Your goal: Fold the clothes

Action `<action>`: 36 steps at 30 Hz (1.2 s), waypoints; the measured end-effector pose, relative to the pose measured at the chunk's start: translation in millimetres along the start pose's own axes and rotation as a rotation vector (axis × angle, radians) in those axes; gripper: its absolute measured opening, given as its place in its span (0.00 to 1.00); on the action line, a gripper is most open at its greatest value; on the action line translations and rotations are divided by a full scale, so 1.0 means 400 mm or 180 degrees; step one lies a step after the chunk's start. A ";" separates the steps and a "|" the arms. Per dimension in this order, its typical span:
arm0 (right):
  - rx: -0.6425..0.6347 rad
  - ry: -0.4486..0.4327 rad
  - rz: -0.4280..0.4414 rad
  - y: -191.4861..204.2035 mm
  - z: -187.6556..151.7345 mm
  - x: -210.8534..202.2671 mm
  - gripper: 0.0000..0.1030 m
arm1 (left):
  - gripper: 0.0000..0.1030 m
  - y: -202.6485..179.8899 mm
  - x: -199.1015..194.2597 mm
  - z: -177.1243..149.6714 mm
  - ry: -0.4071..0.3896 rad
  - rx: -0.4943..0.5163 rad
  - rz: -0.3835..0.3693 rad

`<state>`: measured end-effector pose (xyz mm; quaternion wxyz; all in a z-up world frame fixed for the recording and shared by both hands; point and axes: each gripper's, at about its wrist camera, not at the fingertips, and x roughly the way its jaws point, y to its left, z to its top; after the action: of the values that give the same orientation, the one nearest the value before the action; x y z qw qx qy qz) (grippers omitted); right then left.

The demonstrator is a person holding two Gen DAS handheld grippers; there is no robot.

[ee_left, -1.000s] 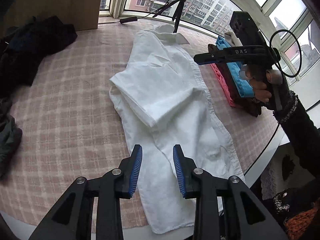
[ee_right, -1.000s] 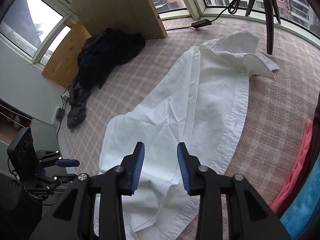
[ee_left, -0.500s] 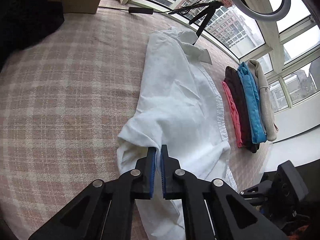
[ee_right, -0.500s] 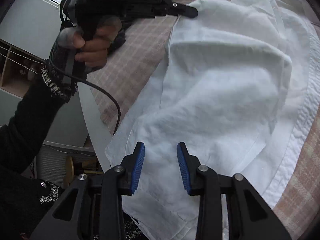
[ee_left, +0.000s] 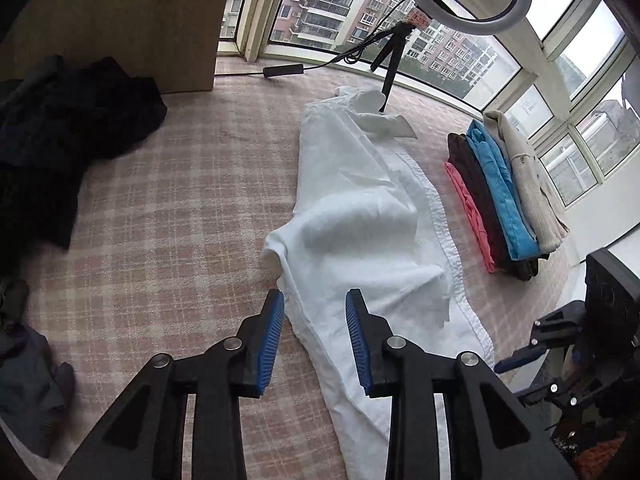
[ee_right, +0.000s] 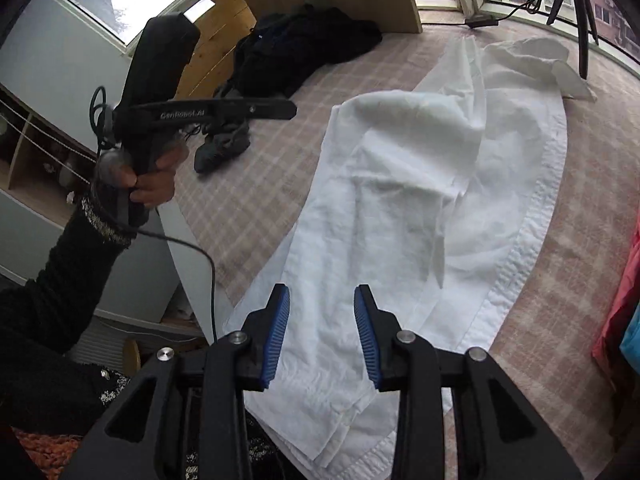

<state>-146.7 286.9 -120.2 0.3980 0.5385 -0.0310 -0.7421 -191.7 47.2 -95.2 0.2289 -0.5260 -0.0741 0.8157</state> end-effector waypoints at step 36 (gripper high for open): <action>0.0352 0.0102 -0.0126 -0.111 0.073 0.196 0.22 | 0.13 0.031 0.334 0.161 0.0261 0.0224 0.0348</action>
<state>-203.5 257.2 -189.6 0.3534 0.5719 -0.0549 -0.7383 -298.4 104.4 -181.7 0.2051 -0.5539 -0.0071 0.8069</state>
